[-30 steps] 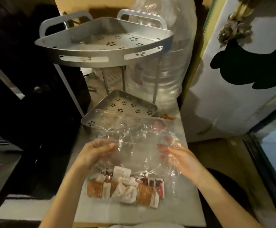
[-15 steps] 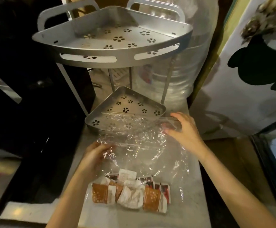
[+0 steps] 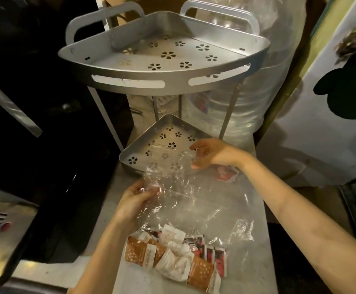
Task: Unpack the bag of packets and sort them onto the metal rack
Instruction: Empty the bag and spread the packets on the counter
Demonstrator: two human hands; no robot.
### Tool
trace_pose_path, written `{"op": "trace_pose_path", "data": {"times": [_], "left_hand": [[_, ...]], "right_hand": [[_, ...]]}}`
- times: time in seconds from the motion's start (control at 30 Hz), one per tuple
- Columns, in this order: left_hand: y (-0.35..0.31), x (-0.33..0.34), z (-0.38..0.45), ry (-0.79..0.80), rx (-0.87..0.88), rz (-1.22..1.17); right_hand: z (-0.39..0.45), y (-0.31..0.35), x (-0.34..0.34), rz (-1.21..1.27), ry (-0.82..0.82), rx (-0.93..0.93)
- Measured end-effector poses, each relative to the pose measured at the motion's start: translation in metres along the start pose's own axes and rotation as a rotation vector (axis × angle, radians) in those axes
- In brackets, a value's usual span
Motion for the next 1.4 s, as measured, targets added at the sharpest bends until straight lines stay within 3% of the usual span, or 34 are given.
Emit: {"op": "trace_pose_path", "data": {"times": [0.3,0.37,0.43,0.5,0.57,0.63,0.73,0.83,1.17,1.3,1.4], "left_hand": [[-0.001,0.008,-0.010,-0.019,0.072,0.012],[-0.007,0.013,-0.019,-0.081,0.196,0.262],[-0.012,0.015,-0.031,-0.273,0.376,0.533],[-0.016,0.019,-0.051,-0.480,0.590,0.609],[-0.013,0.026,-0.077,-0.552,0.792,0.587],[0.001,0.035,-0.096,-0.465,0.838,0.507],[0.027,0.041,-0.110,-0.346,0.761,0.373],[0.043,0.035,-0.117,-0.323,0.678,0.276],[0.035,-0.001,-0.123,-0.220,0.630,0.022],[0.008,-0.013,-0.118,-0.078,0.590,-0.101],[0.007,-0.017,-0.100,0.075,0.564,0.010]], "right_hand": [[-0.031,0.015,-0.008,-0.255,0.182,0.116],[-0.040,0.023,-0.009,-0.252,0.160,0.085],[-0.049,0.029,-0.009,-0.186,0.137,0.053],[-0.059,0.037,-0.009,-0.090,0.125,0.028],[-0.070,0.046,-0.008,-0.023,0.118,0.003],[-0.082,0.057,-0.005,0.068,0.103,-0.018],[-0.100,0.076,0.002,0.206,0.085,-0.046],[-0.111,0.091,0.014,0.317,0.048,-0.092],[-0.112,0.147,0.068,0.467,-0.102,-0.246],[-0.107,0.137,0.084,0.603,-0.199,-0.266],[-0.110,0.098,0.091,0.919,-0.288,-0.214]]}}
Point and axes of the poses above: each hand's wrist, its own z-axis towards the middle knuckle, its own x-axis out of the palm, y = z × x, the point moved 3 cm from there along z, towards the middle knuckle, and after that the axes turned 5 degrees about -x, right-handed, at the moved point
